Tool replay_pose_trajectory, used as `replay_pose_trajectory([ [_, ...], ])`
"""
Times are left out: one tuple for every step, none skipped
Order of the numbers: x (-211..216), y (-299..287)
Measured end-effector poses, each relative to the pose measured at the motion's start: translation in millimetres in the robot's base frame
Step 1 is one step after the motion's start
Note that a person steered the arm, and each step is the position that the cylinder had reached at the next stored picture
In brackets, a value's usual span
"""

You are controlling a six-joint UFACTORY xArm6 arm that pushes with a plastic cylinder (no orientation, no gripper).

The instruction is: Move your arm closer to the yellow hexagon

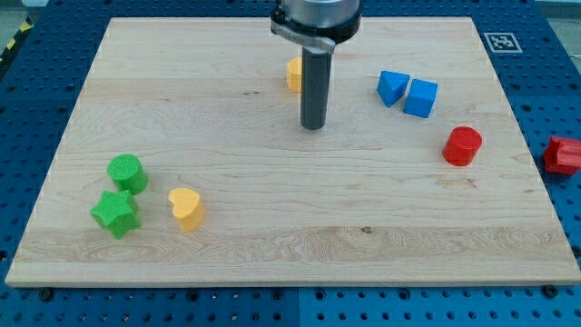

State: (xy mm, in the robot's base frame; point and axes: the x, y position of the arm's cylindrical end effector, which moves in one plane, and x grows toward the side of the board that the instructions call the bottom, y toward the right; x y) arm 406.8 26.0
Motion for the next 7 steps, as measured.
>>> replay_pose_trajectory([
  [-8.0, 0.0],
  [-8.0, 0.0],
  [-8.0, 14.6],
  [-8.0, 17.0],
  [-8.0, 17.0],
  [-18.7, 19.6],
  [-19.9, 39.6],
])
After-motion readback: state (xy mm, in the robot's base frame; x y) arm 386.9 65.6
